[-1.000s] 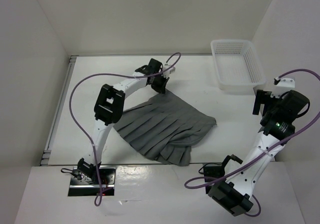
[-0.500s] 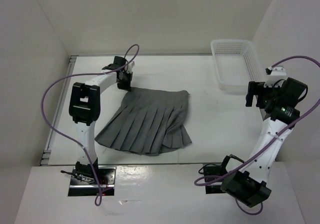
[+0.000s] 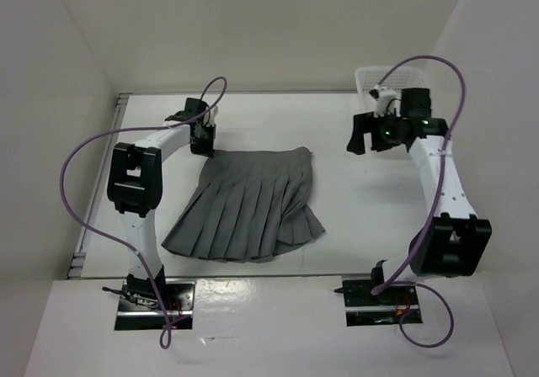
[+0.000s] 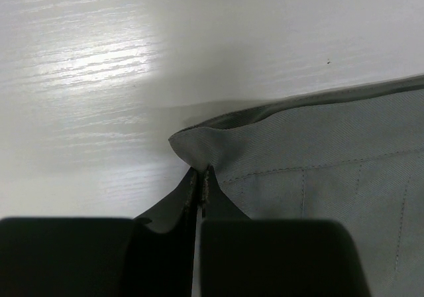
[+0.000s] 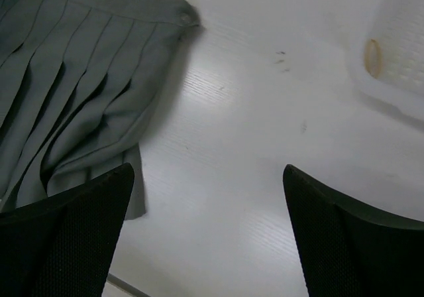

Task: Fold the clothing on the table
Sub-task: Flatten the skirt out

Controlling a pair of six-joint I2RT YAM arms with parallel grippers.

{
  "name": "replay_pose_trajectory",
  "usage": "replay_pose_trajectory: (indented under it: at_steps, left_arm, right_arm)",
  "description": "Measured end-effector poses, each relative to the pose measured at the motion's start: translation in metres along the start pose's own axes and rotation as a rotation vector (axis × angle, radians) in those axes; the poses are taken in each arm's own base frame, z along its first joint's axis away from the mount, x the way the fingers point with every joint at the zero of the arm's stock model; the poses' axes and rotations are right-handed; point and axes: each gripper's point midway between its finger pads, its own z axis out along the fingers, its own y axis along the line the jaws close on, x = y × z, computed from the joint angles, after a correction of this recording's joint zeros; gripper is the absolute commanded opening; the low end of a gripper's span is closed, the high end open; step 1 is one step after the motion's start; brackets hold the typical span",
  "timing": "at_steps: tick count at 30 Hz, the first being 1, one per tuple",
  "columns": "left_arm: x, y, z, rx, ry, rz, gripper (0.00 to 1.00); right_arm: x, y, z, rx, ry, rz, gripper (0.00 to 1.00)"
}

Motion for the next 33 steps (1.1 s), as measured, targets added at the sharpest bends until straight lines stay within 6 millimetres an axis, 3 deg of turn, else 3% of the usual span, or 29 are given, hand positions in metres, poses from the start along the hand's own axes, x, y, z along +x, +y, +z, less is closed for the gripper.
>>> replay_pose_trajectory:
  at_steps: [4, 8, 15, 22, 33]
  left_arm:
    - [0.001, -0.004, 0.0, -0.003, 0.0, 0.011, 0.0]
    - [0.002, -0.014, 0.001, -0.008, 0.001, 0.035, 0.0]
    - [0.005, -0.027, 0.002, -0.003, 0.002, 0.063, 0.0]
    - [0.009, -0.026, 0.005, -0.006, 0.004, 0.062, 0.0]
    - [0.009, -0.024, 0.006, 0.013, 0.005, 0.051, 0.0]
  right_arm:
    - [0.003, 0.035, 0.053, -0.05, 0.084, -0.037, 0.95]
    - [0.008, 0.055, 0.104, -0.054, 0.127, -0.034, 0.95]
    - [0.027, 0.035, 0.165, -0.004, 0.174, 0.084, 0.82]
    - [0.056, 0.041, 0.198, -0.074, 0.25, 0.161, 0.6]
    - [0.066, 0.049, 0.212, -0.146, 0.267, 0.182, 0.51]
